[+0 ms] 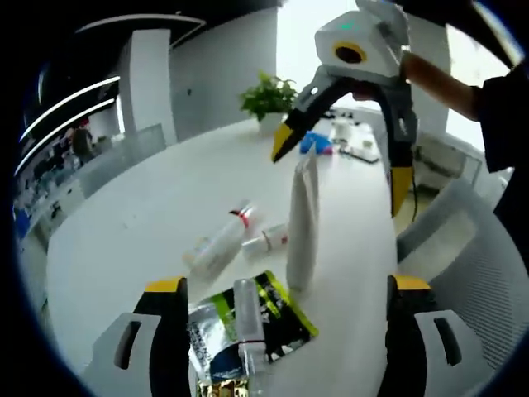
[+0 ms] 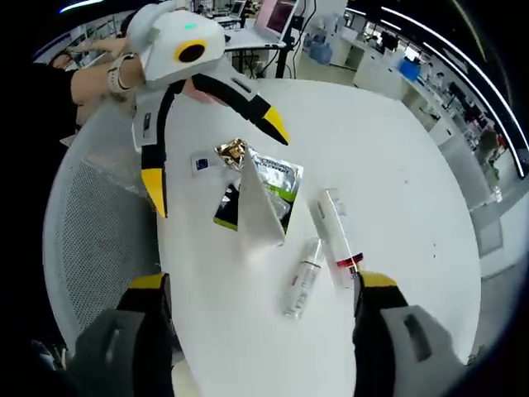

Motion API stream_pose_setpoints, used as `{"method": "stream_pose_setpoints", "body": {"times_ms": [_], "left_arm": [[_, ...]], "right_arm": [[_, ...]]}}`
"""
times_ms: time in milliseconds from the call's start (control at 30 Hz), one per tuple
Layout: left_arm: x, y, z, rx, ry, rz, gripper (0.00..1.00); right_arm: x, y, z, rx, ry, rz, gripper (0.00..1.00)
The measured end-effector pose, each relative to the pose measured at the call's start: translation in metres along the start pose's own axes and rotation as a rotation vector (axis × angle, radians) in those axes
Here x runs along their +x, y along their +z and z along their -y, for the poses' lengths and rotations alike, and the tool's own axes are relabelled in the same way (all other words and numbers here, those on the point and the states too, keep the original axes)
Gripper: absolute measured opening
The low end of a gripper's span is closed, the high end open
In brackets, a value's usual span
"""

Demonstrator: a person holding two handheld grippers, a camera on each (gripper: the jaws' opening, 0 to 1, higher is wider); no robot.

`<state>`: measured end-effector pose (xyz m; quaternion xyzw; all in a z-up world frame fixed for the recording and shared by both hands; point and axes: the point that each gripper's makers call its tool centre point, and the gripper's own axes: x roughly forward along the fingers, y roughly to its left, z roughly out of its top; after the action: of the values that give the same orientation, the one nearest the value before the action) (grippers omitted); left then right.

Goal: Arrange the skincare products in the storage area until every visible bottle or jar stands upright without overlapping.

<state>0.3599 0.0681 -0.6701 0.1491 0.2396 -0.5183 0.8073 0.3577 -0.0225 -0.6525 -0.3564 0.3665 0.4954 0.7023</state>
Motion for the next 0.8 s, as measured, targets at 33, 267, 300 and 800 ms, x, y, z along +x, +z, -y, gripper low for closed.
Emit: {"method": "stream_pose_setpoints", "body": {"times_ms": [33,267,300,800], "left_arm": [[-0.001,0.0,-0.001,-0.001,0.007,0.0,0.97],[-0.021,0.005,-0.013,-0.059,0.081,0.023,0.97],[-0.022,0.004,-0.014,-0.061,0.089,0.019,0.97],[-0.055,-0.004,-0.025,-0.084,0.189,0.004,0.97]], "right_arm": [[-0.001,0.001,0.0,0.002,-0.003,0.007,0.94],[-0.009,0.004,0.002,0.035,-0.053,0.094,0.99],[-0.008,0.003,0.002,0.025,-0.063,0.102,0.99],[-0.015,-0.012,-0.003,0.081,-0.098,0.159,1.0]]}}
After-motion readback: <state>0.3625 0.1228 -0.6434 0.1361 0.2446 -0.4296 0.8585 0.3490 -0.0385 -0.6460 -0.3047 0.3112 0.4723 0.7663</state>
